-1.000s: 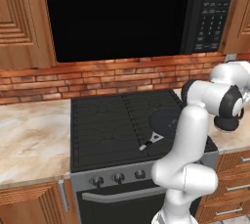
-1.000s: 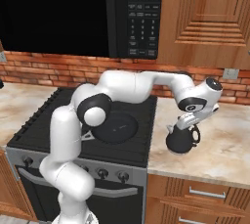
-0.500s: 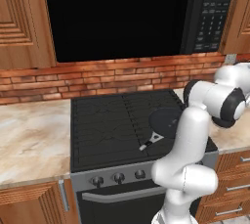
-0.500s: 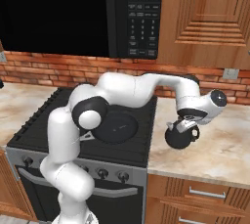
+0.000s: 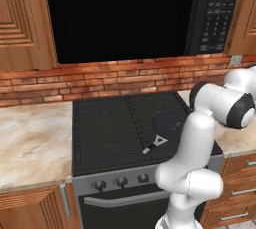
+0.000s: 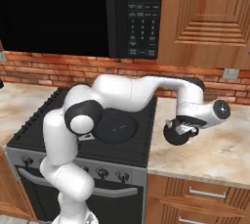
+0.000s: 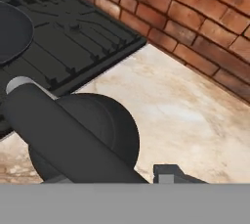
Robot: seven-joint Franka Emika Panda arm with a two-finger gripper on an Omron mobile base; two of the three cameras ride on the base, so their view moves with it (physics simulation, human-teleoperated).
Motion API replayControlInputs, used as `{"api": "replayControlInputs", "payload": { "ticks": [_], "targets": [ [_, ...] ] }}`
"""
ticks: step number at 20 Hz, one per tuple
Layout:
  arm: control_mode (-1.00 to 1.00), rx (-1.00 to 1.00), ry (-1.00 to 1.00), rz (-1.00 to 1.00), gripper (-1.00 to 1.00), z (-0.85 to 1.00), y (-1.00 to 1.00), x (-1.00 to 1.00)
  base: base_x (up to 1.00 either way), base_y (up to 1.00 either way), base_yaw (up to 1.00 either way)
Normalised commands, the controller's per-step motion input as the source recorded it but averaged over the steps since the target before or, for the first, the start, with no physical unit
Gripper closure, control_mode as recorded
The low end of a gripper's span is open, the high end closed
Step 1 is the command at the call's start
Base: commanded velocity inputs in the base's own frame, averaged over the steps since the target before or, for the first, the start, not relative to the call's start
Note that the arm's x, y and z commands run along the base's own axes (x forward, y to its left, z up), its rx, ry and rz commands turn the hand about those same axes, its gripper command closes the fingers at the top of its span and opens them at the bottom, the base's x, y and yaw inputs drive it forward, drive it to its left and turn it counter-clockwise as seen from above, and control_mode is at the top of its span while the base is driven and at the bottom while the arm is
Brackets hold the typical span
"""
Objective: Pick the kettle from the counter and place it on a stove burner. Then turn the burner on.
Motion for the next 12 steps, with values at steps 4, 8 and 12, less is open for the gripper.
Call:
{"api": "replayControlInputs", "payload": {
  "ticks": [4,8,12],
  "targets": [
    [-1.0,0.0,-0.41,0.0,1.0,0.42,0.84,-0.72,0.0,0.0,0.0],
    [-1.0,0.0,-0.31,0.0,1.0,0.37,1.0,-0.74,0.0,0.0,0.0],
    [-1.0,-0.04,-0.2,-0.02,1.0,0.49,1.0,-0.51,0.0,0.0,0.0]
  ]
}}
